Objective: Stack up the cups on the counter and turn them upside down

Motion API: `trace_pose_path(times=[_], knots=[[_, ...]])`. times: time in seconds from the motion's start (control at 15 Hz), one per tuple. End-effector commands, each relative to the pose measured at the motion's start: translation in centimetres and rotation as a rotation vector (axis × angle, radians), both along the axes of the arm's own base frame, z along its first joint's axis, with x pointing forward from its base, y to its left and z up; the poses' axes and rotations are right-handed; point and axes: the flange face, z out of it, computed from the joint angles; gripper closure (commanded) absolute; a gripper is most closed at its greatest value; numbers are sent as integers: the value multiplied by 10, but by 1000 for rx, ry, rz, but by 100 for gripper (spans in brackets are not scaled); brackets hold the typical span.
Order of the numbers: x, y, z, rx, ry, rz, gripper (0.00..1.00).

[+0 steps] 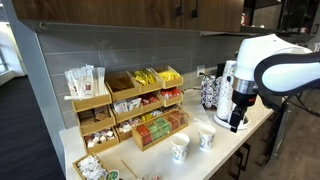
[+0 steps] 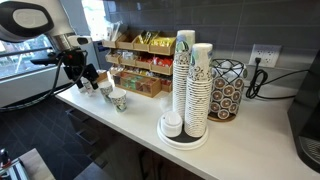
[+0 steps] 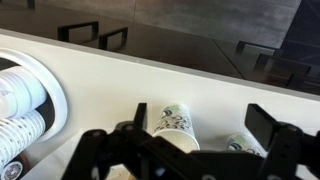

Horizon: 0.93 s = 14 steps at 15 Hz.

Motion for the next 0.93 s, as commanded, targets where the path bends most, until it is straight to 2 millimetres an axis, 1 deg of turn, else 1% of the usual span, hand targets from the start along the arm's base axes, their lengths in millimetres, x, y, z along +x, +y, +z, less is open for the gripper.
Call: trace_pose_path(times=[0.0, 0.4, 0.47, 0.53, 0.6, 0.8, 0.87], knots=[[2, 0, 0, 1, 5, -2, 0], [3, 0, 0, 1, 6, -4, 0], [4, 4, 0, 7, 3, 4, 0], [8, 14, 0, 27, -2, -2, 0], [10, 20, 0, 41, -6, -7, 0], [23, 50, -3, 120, -24, -164, 0], [27, 57, -4, 131, -42, -203, 0]])
